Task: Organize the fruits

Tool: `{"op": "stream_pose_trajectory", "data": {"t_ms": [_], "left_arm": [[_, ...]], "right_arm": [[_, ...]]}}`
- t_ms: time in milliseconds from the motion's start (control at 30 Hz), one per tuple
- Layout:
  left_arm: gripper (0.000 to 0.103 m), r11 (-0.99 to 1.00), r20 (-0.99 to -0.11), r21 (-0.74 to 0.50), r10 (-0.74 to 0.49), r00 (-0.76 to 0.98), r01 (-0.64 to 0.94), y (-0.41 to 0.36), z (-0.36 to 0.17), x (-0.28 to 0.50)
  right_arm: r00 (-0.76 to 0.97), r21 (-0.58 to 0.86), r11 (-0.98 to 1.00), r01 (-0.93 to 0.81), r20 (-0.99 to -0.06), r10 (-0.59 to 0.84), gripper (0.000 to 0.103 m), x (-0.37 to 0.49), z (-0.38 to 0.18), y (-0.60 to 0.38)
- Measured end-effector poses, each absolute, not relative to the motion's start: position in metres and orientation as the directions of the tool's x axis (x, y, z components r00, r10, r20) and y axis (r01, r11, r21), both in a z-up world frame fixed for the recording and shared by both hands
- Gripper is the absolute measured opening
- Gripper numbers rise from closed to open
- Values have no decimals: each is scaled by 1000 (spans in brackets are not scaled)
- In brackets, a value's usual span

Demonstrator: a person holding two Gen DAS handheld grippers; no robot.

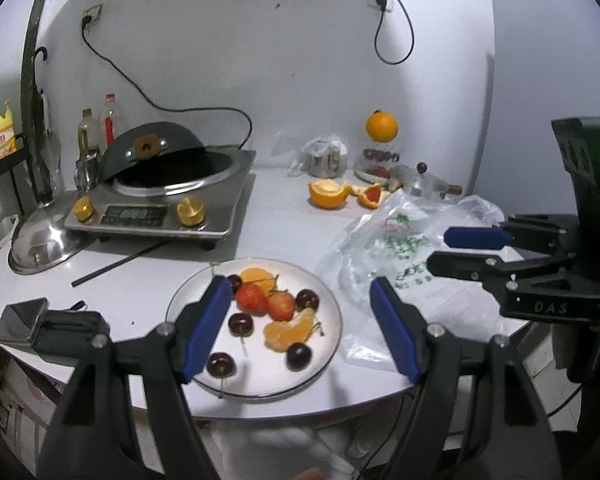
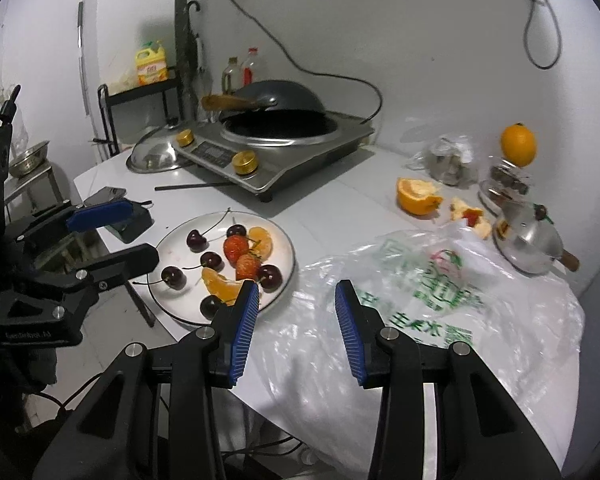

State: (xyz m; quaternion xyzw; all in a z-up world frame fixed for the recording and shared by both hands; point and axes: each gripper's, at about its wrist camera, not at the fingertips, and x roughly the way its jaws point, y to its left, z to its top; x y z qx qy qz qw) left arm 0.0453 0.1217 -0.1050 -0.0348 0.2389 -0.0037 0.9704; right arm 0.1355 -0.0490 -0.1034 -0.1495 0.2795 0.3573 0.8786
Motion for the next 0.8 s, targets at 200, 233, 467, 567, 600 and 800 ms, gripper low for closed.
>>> {"op": "stream_pose_trajectory", "data": {"t_ms": [200,233,467,567,600,800], "left_arm": [[74,996,-439,-84,-38,898,1,109,-94,39],[78,997,-434,-82,-41,900,6,106,-91,37],[97,997,-350,-74,-53,935,28,88,-63,16],[97,998,-329,-58,-57,943,40,80,-53,9],[97,998,-324,-52,-56,945,41,77,-50,6],[97,999,-306,-16,-44,951,41,63,-30,-3]], "right_arm": [[631,-69,729,-682,-560,537,43,123,-92,-72],[642,-72,734,-675,-549,536,46,120,-88,-77],[696,-78,763,-642,-478,536,51,100,-66,-102],[710,-82,769,-634,-456,537,51,93,-58,-110],[715,-83,772,-631,-448,536,51,90,-55,-113],[750,-76,794,-603,-395,531,51,77,-39,-134]]}}
